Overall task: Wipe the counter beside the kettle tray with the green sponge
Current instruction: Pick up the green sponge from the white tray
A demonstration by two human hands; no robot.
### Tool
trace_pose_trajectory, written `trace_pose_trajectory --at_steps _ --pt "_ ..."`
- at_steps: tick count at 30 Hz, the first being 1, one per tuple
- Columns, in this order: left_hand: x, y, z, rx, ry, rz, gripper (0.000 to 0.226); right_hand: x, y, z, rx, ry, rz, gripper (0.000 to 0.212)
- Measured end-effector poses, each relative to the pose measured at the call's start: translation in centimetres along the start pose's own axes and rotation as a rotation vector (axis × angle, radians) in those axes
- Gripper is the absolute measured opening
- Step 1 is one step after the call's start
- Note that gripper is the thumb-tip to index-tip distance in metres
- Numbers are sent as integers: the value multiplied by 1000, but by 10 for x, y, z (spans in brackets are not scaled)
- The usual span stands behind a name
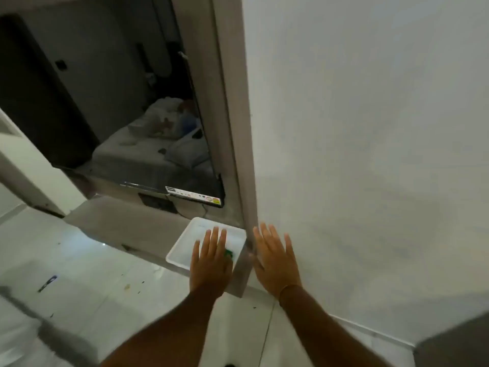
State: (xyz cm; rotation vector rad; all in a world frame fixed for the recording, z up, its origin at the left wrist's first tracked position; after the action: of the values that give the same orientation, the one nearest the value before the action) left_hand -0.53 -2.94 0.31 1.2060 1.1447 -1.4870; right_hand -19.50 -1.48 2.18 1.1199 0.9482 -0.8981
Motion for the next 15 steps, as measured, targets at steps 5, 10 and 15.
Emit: trace_pose_trajectory --at_steps 5,10,15 --pt "56 88 -4 -135 105 -1 72 89 47 36 2 233 38 70" --pt "100 157 24 -140 171 -19 79 164 73 81 106 447 76 65" --pt "123 184 54 -126 196 -110 74 214 88 117 277 590 162 58"
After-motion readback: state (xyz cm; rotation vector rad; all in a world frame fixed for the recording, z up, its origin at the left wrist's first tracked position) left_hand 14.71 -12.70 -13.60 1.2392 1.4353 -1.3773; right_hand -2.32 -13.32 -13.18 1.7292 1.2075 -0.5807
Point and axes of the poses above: each hand's wrist, its own z-axis towards the middle knuckle, its own x-axis out of the palm, y = z × x, the point moved 3 cm from there along z, towards the middle knuckle, and after that the axes turned 2 degrees about z, right-handed, at the moved point
